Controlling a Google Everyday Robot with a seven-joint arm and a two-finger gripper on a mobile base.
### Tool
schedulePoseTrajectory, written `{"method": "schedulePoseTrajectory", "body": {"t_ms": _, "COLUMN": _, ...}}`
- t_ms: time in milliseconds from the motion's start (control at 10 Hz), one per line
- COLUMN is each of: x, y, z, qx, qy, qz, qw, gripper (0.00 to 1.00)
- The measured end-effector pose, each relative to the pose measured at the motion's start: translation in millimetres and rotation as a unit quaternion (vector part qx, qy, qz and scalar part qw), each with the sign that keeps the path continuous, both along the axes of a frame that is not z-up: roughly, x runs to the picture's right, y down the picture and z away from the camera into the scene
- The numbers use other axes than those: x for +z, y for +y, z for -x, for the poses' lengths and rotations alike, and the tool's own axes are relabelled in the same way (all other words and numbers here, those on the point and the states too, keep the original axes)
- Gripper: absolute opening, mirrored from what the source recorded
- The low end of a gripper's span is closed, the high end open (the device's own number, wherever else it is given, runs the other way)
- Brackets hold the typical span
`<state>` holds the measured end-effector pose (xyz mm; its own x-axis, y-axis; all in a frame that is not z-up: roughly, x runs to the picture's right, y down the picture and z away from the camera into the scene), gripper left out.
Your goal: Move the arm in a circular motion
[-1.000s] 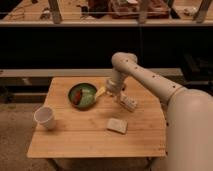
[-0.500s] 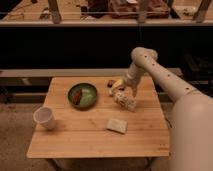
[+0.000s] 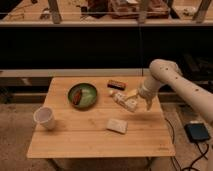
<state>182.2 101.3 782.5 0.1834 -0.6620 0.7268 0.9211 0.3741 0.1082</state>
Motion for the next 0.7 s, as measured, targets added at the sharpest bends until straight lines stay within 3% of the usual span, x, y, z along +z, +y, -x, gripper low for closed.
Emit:
{"method": "schedulePoseTrajectory", "body": {"t_ms": 400, "x": -56.0, "y": 78.4, "z": 2.3, "qx": 0.033, "qy": 0.008, "qz": 0.032, "qw": 0.9989, "gripper": 0.80}}
{"method": "schedulePoseTrajectory", "body": {"t_ms": 500, "x": -75.8, "y": 94.9, "z": 9.9, "qx": 0.028, "qy": 0.009, "qz": 0.026, "qw": 0.9992, "gripper": 0.80}}
{"method": "schedulePoseTrajectory", "body": {"t_ms": 700, "x": -94.2, "y": 106.5, "z": 32.1, "qx": 0.013, "qy": 0.005, "qz": 0.017, "qw": 0.9997, "gripper": 0.80}}
